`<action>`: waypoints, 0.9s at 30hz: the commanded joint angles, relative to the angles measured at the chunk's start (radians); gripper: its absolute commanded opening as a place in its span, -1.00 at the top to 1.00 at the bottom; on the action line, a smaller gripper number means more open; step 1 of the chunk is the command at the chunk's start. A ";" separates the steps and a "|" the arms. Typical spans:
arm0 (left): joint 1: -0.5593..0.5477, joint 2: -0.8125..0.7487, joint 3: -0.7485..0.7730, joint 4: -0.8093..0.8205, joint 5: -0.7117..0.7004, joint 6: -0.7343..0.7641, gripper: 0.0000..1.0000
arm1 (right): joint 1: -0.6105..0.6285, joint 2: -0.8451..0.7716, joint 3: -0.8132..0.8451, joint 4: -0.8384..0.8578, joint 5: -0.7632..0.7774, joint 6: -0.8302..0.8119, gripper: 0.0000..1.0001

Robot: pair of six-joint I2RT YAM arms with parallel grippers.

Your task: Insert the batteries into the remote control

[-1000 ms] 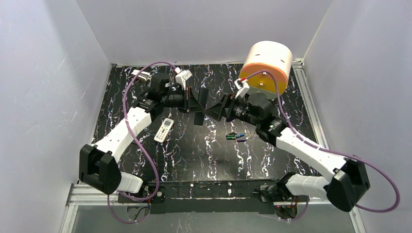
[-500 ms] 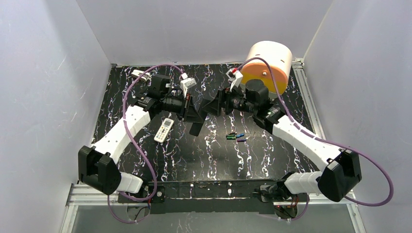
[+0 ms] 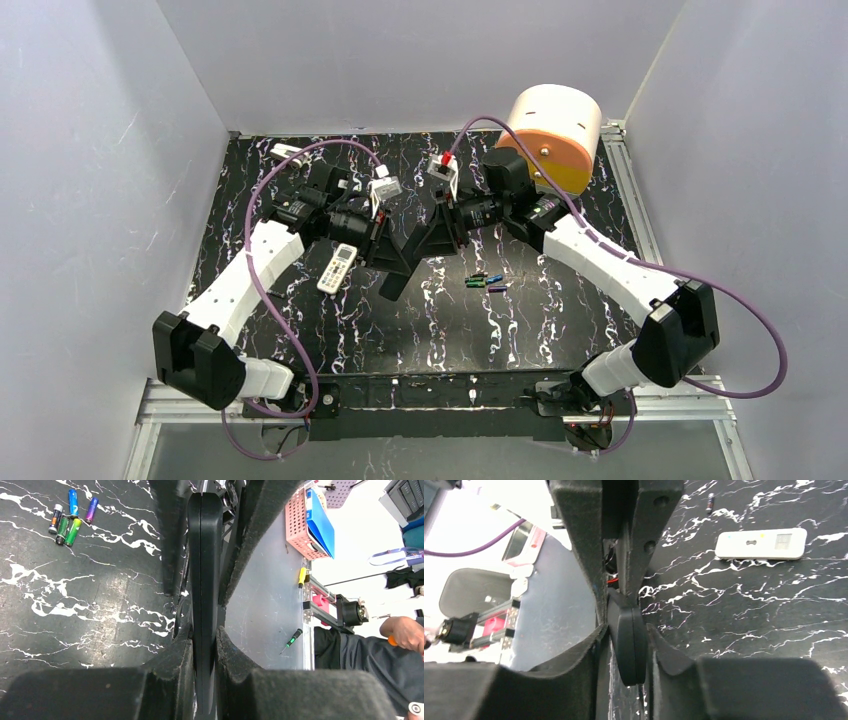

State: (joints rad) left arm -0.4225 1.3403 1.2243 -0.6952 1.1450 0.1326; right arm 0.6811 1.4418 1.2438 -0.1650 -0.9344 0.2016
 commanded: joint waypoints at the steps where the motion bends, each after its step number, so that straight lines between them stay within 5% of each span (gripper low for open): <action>1: 0.004 -0.050 0.039 -0.071 0.063 0.066 1.00 | 0.003 -0.008 0.027 0.027 -0.120 -0.007 0.38; 5: 0.003 -0.057 0.049 -0.104 0.060 0.094 1.00 | 0.003 -0.011 0.018 0.116 -0.139 0.055 0.66; 8: 0.004 -0.066 0.054 -0.110 0.058 0.100 1.00 | 0.003 -0.024 -0.007 0.233 -0.158 0.131 0.66; 12: 0.003 -0.076 0.064 -0.123 0.069 0.112 1.00 | 0.004 -0.020 -0.009 0.281 -0.165 0.166 0.01; 16: 0.003 -0.079 0.067 -0.134 0.076 0.124 1.00 | 0.003 0.003 0.014 0.285 -0.136 0.191 -0.03; 19: 0.004 -0.075 0.068 -0.143 0.074 0.131 1.00 | 0.004 0.022 0.030 0.284 -0.124 0.199 0.14; 24: 0.003 -0.076 0.076 -0.148 0.071 0.132 1.00 | 0.003 0.021 0.024 0.322 -0.133 0.224 0.82; 25: 0.003 -0.076 0.083 -0.148 0.067 0.125 0.84 | 0.003 0.016 0.016 0.347 -0.135 0.242 0.97; 26: 0.003 -0.076 0.089 -0.151 0.061 0.119 0.39 | 0.002 0.010 0.008 0.372 -0.127 0.267 0.97; 27: 0.004 -0.076 0.099 -0.153 0.055 0.114 0.16 | 0.001 0.004 -0.001 0.402 -0.111 0.301 0.97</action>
State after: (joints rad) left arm -0.4152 1.2957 1.2636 -0.8192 1.1648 0.2470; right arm 0.6853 1.4639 1.2335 0.0940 -1.0733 0.4206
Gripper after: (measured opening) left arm 0.204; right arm 0.218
